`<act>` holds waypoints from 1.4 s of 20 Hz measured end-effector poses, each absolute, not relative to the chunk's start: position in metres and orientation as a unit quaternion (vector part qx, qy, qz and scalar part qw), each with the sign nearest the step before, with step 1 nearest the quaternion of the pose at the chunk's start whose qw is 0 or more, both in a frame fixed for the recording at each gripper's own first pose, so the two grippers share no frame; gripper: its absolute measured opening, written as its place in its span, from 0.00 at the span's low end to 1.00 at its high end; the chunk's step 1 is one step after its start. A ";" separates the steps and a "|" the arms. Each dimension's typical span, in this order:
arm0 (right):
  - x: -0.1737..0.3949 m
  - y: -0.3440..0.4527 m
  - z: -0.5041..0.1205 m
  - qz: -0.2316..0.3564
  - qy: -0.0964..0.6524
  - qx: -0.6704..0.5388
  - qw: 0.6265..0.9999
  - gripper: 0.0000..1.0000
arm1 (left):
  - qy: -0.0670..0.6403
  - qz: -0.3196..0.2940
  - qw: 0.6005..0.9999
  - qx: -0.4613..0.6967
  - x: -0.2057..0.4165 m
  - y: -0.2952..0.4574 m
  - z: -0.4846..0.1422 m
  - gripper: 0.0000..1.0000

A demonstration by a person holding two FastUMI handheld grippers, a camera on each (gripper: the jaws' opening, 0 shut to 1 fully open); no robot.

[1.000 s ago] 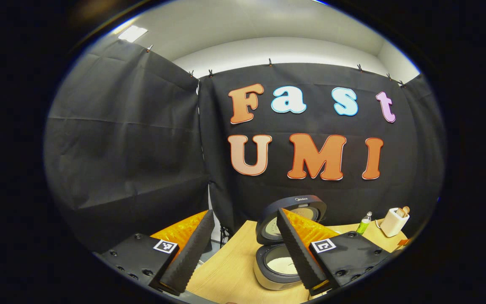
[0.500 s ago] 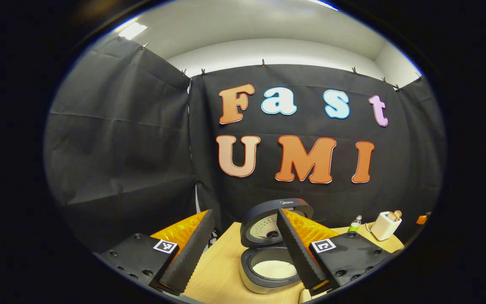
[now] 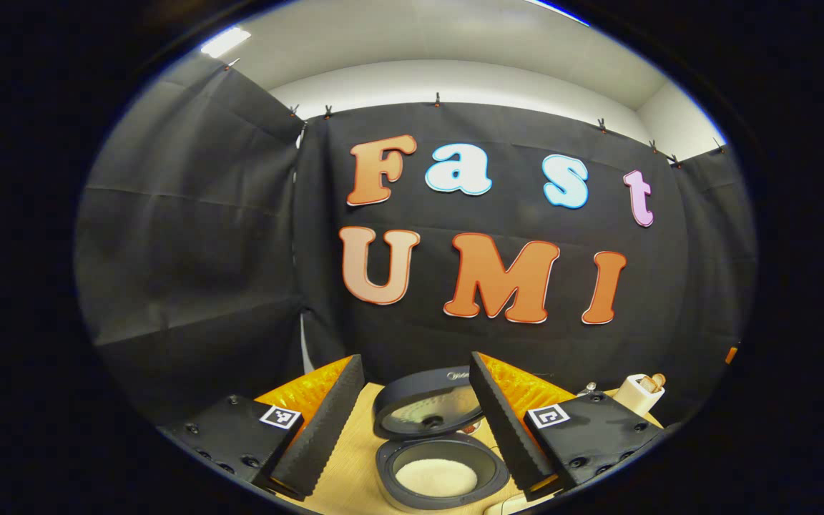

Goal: Close the left gripper, press the button to open the rice cooker; take a wooden spoon from the chopstick holder with the right hand, scoop a spoonful of rice and pour it into the rice cooker, then put the wooden spoon back into the chopstick holder.

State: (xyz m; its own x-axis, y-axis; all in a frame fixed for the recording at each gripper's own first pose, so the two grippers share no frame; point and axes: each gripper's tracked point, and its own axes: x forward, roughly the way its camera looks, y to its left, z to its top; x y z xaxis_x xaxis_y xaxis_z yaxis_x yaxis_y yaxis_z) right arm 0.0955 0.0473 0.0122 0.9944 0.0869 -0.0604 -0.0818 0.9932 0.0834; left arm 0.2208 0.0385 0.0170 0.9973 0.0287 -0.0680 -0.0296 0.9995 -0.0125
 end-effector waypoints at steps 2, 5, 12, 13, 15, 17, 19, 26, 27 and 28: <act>0.091 0.054 0.011 0.046 0.037 0.042 0.997 0.95 | 0.028 0.003 1.000 -0.003 0.253 0.025 0.028 0.97; 0.085 0.056 0.015 0.039 0.034 0.042 0.998 0.95 | 0.039 -0.019 0.999 -0.006 0.301 0.004 0.024 0.99; 0.075 0.044 0.026 0.017 0.023 0.049 0.998 0.95 | 0.123 -0.023 0.992 0.008 0.376 0.000 -0.054 1.00; 0.074 0.041 0.027 0.014 0.022 0.051 0.998 0.95 | 0.125 -0.020 0.992 0.005 0.380 0.003 -0.060 1.00; 0.071 0.037 0.026 0.009 0.021 0.055 0.998 0.95 | 0.138 -0.011 0.990 0.004 0.386 0.010 -0.077 0.98; 0.068 0.033 0.025 0.006 0.021 0.059 0.998 0.95 | 0.159 -0.016 0.987 0.006 0.381 0.009 -0.096 0.98; 0.066 0.032 0.024 0.005 0.019 0.059 0.998 0.95 | 0.153 -0.022 0.988 -0.001 0.373 0.006 -0.099 1.00; 0.061 0.034 0.018 0.036 0.020 0.060 0.997 0.95 | 0.160 -0.039 0.986 -0.017 0.317 -0.012 -0.116 0.99; 0.060 0.034 0.018 0.041 0.021 0.063 0.997 0.95 | 0.163 -0.043 0.986 -0.015 0.304 -0.018 -0.121 1.00; 0.060 0.036 0.017 0.048 0.023 0.065 0.996 0.95 | 0.167 -0.046 0.985 -0.017 0.291 -0.022 -0.129 0.99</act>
